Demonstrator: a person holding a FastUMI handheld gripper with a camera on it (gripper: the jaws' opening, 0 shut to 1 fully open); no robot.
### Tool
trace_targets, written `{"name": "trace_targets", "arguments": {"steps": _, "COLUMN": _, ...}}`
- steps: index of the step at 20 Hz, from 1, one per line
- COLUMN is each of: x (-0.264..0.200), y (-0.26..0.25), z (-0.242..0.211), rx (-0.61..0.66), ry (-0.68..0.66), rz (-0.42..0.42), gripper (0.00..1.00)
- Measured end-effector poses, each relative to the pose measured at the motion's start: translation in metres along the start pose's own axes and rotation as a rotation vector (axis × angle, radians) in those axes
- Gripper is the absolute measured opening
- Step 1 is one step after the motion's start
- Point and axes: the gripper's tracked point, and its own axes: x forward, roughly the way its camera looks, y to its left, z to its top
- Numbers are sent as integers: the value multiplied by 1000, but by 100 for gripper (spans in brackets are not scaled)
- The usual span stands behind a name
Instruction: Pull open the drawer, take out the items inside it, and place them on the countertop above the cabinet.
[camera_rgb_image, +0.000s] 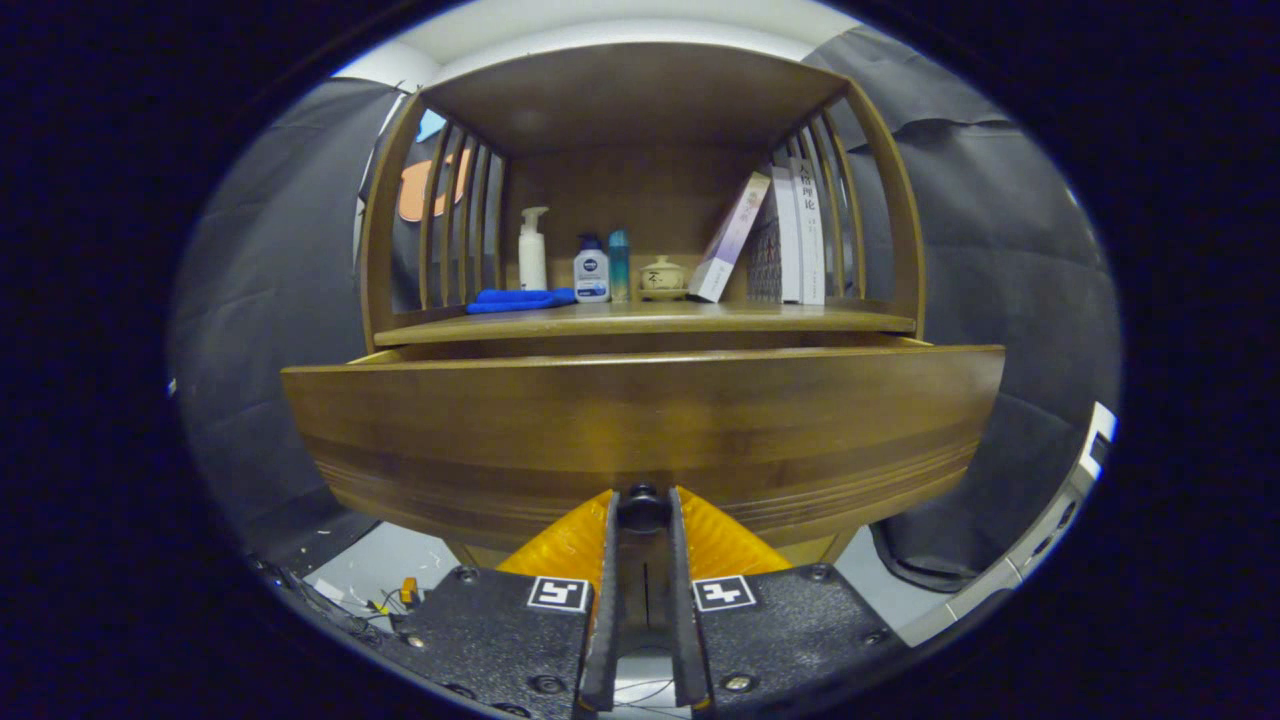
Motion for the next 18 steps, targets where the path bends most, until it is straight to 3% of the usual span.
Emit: {"name": "trace_targets", "arguments": {"steps": 18, "x": -66, "y": 6, "z": -29, "rx": -25, "ry": 31, "rz": 37, "gripper": 25}}
